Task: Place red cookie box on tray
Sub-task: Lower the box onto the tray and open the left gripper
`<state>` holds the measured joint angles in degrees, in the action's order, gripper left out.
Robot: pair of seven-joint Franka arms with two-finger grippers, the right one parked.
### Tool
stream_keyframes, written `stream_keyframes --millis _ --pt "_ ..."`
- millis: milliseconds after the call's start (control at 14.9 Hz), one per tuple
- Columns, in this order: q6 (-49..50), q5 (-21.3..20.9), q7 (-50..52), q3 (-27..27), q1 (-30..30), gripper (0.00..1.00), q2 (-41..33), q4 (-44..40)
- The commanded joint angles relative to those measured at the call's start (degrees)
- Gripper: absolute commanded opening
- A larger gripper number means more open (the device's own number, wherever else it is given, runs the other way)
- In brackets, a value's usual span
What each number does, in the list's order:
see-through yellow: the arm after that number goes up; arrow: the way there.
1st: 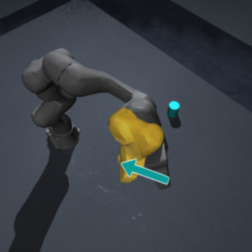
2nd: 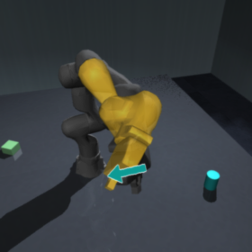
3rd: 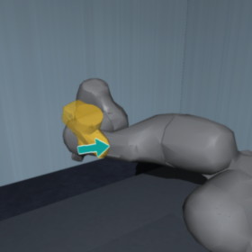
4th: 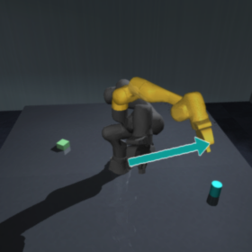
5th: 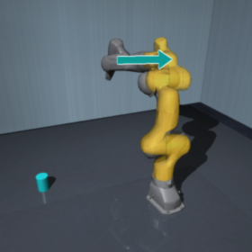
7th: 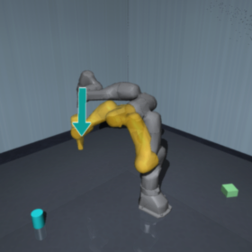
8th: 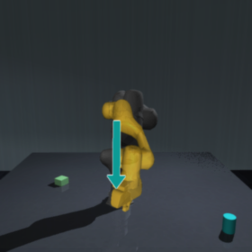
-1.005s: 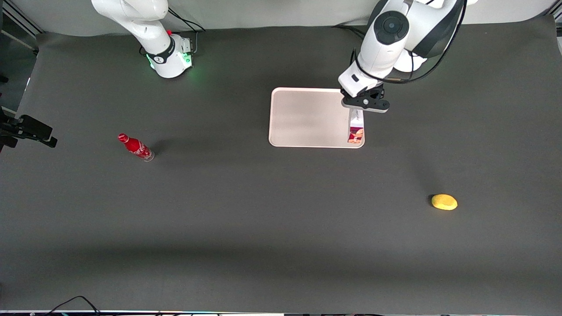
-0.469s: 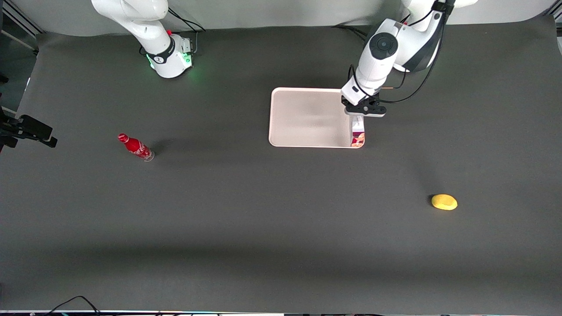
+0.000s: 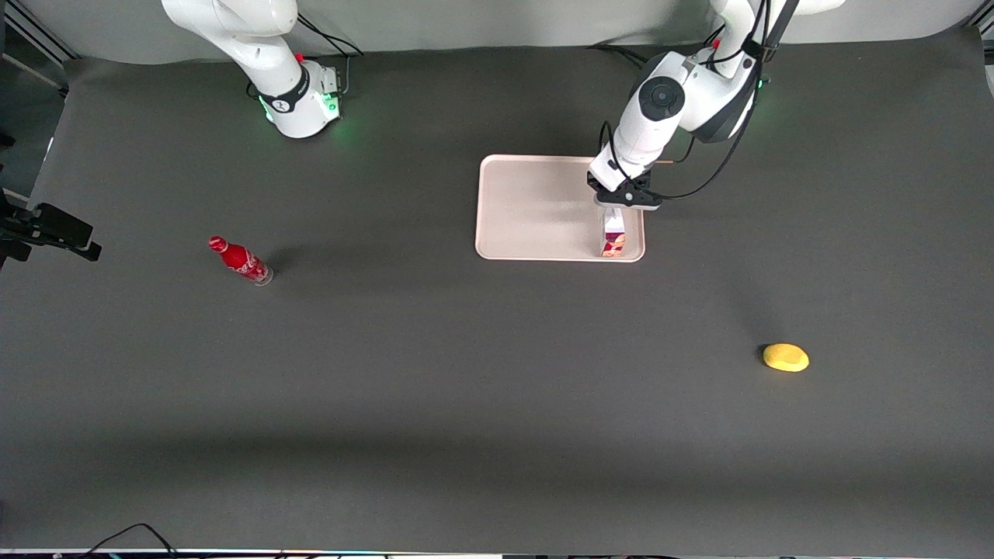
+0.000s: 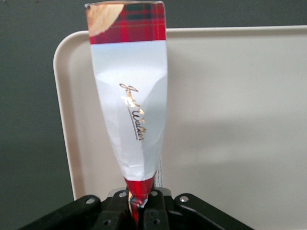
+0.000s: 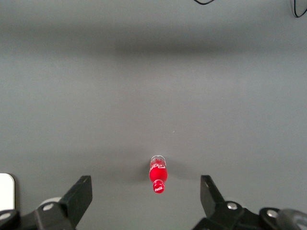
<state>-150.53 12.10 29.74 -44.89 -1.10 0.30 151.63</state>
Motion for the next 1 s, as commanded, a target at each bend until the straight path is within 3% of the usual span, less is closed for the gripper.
stream_keyframes --millis 0,871,938 --pt "-0.90 0.21 1.46 -0.72 0.22 0.00 -1.27 1.47" --pt "-7.48 0.12 1.46 -0.81 0.13 0.00 1.71 3.58" --pt "-8.01 0.12 1.46 -0.81 0.22 0.07 2.15 3.58"
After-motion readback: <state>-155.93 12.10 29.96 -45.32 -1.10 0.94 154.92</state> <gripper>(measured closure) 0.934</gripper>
